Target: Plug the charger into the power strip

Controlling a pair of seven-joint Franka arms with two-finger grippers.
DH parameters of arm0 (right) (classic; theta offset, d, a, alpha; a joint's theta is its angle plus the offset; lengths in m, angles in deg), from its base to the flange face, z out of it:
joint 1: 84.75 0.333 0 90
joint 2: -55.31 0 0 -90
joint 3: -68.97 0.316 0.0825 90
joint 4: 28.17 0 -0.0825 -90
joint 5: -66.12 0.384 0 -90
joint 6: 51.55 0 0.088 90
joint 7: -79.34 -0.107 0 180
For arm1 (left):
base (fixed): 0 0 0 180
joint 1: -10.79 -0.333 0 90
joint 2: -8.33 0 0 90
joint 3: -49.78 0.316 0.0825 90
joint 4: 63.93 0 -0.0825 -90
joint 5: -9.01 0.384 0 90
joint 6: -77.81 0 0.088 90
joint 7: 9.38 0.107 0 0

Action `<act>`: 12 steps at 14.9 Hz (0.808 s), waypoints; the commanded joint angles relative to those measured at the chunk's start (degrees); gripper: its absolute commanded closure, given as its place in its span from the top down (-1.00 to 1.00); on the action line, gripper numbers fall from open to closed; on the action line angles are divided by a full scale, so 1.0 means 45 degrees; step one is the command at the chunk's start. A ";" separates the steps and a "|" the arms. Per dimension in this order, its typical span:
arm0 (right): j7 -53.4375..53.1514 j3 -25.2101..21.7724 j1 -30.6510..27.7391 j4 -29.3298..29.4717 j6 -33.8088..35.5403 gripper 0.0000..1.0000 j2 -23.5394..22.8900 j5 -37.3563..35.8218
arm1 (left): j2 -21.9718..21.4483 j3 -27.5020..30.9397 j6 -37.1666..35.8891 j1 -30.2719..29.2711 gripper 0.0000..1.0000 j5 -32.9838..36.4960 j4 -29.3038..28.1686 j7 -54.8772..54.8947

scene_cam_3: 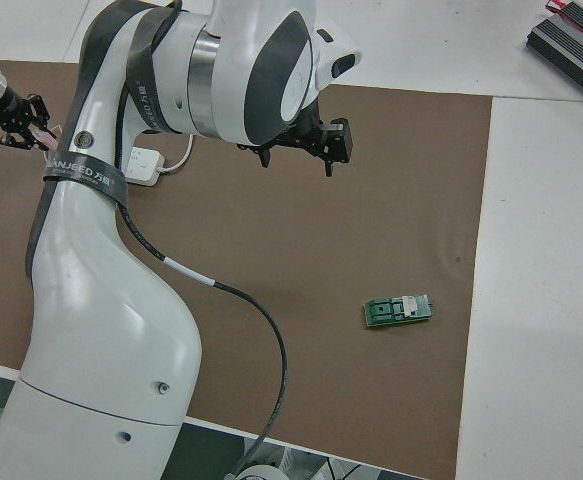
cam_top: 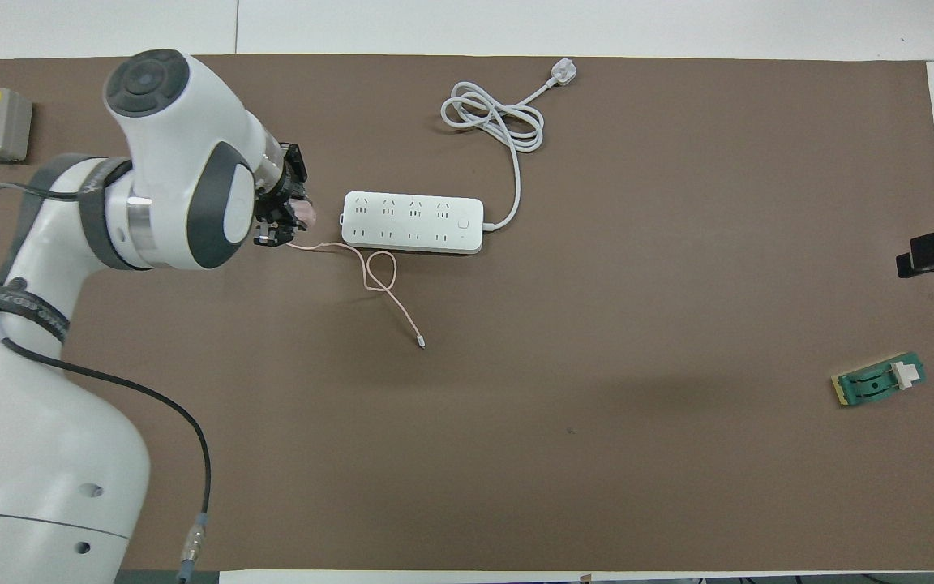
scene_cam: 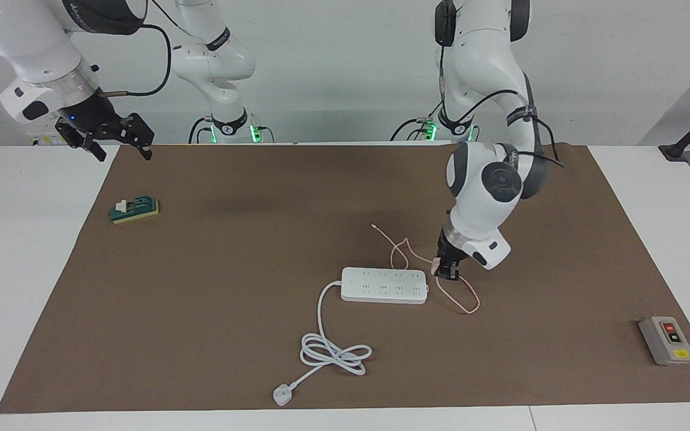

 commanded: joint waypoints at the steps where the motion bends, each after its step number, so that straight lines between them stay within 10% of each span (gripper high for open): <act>1: 0.0187 0.0025 -0.0011 -0.0031 0.0144 1.00 0.0109 -0.0148 | -0.0879 0.0559 -0.0454 0.0072 -1.00 0.0106 -0.0566 0.2444; 12: 0.0187 0.0025 -0.0011 -0.0031 0.0143 1.00 0.0109 -0.0148 | -0.0918 0.2585 -0.4416 -0.1078 -1.00 0.1259 0.1523 1.0855</act>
